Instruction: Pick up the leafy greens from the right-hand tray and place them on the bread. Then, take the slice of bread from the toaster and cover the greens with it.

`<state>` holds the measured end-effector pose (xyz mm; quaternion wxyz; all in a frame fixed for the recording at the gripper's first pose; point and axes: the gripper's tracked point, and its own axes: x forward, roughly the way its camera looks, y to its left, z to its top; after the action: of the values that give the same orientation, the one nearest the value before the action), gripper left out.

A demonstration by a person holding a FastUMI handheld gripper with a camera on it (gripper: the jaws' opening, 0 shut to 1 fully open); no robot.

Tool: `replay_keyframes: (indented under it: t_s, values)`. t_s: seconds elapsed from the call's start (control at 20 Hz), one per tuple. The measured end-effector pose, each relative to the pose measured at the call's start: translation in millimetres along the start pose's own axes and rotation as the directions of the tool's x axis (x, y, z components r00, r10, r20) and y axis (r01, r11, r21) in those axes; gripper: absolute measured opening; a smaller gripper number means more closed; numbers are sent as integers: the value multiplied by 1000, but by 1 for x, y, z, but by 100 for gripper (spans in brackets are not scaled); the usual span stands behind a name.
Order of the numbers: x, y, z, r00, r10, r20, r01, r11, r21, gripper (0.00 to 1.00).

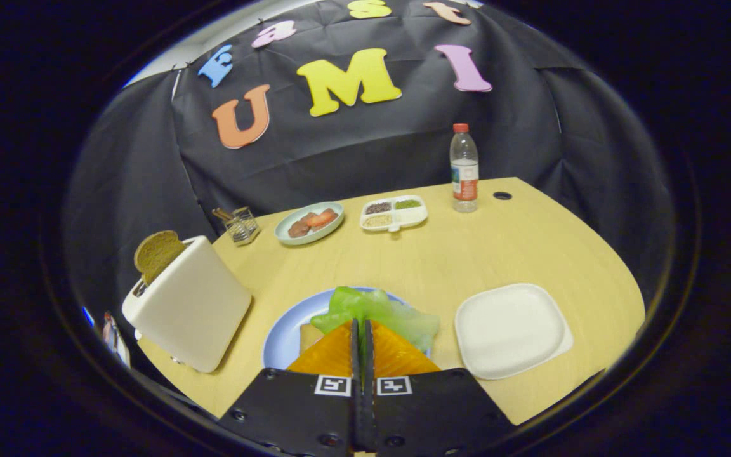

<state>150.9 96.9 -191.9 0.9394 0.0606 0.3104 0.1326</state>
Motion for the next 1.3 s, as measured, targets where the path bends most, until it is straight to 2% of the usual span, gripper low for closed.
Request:
replay_keyframes:
  t_s: [0.15, 0.45, 0.5, 0.55, 0.6, 0.7, 0.8, 0.95, 1.1, 1.3]
  values:
    - [13, 27, -22, 999, 24, -46, -26, 998, -52, 0]
    - [19, 37, -33, 999, -18, -50, 12, 993, -117, 1]
    - [19, 37, -33, 998, -19, -55, 12, 993, -119, 6]
    - [17, 33, -35, 997, -38, -61, 31, 993, -115, 20]
    - [17, 30, -34, 997, -52, -61, 45, 994, -100, 27]
    - [15, 36, -32, 998, -27, -57, 23, 998, -66, 43]
    - [11, 38, -28, 999, -16, -48, 12, 997, -72, 64]
    - [4, 44, -20, 1000, -15, -26, 12, 996, -88, 85]
    - [-7, 56, -8, 1000, -14, -2, 14, 995, -104, 95]
    - [-26, 86, 16, 999, 7, 52, 0, 991, -134, 95]
